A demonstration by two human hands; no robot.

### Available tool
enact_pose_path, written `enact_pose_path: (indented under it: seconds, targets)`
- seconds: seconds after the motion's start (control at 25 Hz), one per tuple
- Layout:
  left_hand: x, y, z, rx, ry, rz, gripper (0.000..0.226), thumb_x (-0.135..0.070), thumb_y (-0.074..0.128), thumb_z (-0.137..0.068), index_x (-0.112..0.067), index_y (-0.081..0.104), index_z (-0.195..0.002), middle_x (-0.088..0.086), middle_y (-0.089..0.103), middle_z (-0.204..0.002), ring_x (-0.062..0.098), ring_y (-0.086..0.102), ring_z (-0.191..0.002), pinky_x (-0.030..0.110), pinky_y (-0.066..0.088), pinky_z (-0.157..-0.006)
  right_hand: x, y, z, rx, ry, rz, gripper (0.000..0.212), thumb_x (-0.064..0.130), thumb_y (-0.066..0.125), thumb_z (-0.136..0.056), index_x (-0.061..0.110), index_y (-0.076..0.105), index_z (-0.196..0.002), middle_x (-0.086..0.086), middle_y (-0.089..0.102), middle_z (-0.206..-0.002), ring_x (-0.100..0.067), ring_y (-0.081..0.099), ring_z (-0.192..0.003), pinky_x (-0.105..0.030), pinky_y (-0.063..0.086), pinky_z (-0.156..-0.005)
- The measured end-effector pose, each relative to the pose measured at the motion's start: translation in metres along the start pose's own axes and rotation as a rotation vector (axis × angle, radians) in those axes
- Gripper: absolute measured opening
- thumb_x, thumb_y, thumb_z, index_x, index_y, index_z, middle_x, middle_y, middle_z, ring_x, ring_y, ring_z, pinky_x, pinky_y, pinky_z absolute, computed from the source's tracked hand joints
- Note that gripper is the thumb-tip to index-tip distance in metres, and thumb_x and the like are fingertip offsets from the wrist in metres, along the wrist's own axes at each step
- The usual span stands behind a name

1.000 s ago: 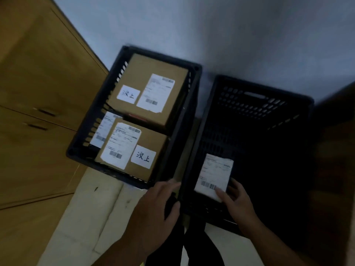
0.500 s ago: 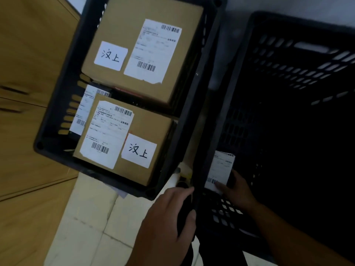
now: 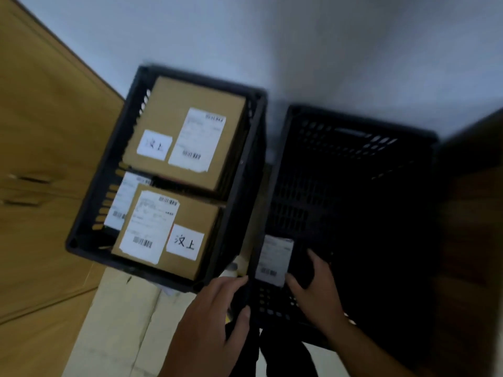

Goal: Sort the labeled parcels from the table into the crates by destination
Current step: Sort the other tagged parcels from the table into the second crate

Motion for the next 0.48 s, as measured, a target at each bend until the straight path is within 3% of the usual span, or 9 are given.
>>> enact_pose_path:
  seconds: [0.12,0.2,0.36,0.48]
  targets:
    - [-0.059,-0.034,0.016,-0.002,0.127,-0.045,0.040,-0.048,0.048,-0.100,-0.054,0.037,-0.138,-0.039,0.034,-0.134,-0.010,0.040,-0.125,0.022,0.041,-0.102,0.052,-0.066,0.069,-0.144,-0.175,0.058,0.079,0.048,0.071,-0.089,0.032,0.031,-0.155,0.012,0.036,-0.156,-0.004,0.034,-0.141,-0.022,0.027,-0.117]
    - [-0.103,-0.055,0.028,-0.059,0.229,-0.099,0.043,-0.047,0.048,-0.100,-0.047,0.038,-0.141,-0.034,0.036,-0.134,-0.008,0.039,-0.125,0.022,0.040,-0.103,0.085,-0.118,0.120,-0.236,-0.332,0.062,0.074,0.051,0.068,-0.088,0.036,0.035,-0.152,0.019,0.036,-0.153,0.004,0.030,-0.139,-0.025,0.029,-0.118]
    - [-0.171,-0.072,0.055,-0.092,0.402,-0.174,0.048,-0.050,0.048,-0.097,-0.044,0.038,-0.144,-0.033,0.032,-0.131,-0.010,0.031,-0.125,0.015,0.029,-0.103,0.120,-0.193,0.221,-0.469,-0.532,0.159,0.069,0.050,0.063,-0.090,0.029,0.042,-0.152,0.016,0.040,-0.154,0.000,0.034,-0.143,-0.027,0.031,-0.118]
    - [-0.215,-0.060,0.077,-0.074,0.611,-0.202,0.054,-0.057,0.047,-0.091,-0.042,0.042,-0.143,-0.032,0.034,-0.136,-0.010,0.033,-0.127,0.016,0.029,-0.106,0.107,-0.221,0.292,-0.637,-0.521,0.162,0.065,0.043,0.066,-0.089,0.026,0.047,-0.149,0.014,0.045,-0.150,-0.003,0.040,-0.140,-0.030,0.036,-0.117]
Point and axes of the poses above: each hand's wrist, its own z-axis away from the middle knuckle, its own y-axis out of the palm, x = y × z, the point moved 3 cm from there along -z, towards the middle knuckle
